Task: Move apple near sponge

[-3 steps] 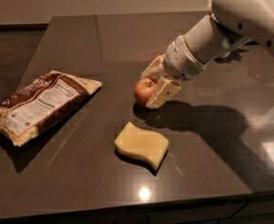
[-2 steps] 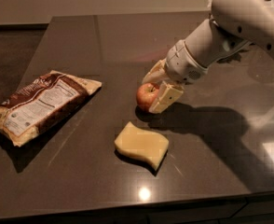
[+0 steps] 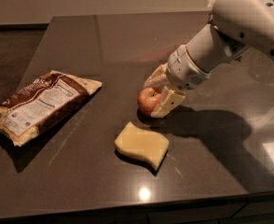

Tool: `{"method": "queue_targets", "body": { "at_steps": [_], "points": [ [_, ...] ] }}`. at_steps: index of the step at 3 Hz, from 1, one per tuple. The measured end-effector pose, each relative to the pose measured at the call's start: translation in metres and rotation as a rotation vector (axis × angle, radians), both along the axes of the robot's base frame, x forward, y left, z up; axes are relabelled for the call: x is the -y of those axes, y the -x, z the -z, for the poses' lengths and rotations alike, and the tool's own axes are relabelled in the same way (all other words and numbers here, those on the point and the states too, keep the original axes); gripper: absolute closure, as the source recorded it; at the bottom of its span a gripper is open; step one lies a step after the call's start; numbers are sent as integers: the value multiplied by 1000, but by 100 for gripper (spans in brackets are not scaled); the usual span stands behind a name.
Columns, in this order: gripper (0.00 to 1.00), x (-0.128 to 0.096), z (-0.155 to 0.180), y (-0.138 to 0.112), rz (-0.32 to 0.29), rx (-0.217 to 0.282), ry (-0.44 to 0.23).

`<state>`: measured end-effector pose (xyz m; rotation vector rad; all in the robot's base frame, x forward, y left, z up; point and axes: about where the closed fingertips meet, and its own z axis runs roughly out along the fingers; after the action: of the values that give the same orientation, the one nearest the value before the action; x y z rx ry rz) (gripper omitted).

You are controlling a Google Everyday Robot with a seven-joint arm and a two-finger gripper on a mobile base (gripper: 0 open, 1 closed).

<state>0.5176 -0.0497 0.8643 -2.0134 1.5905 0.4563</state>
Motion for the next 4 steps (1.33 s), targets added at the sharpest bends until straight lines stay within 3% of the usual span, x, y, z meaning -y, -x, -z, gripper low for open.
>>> {"method": "queue_targets", "body": {
  "at_steps": [3,4],
  "points": [
    [15,1,-4,7,-30,-10,-34],
    [0,0,-4,8,-33,-11,-33]
  ]
}}
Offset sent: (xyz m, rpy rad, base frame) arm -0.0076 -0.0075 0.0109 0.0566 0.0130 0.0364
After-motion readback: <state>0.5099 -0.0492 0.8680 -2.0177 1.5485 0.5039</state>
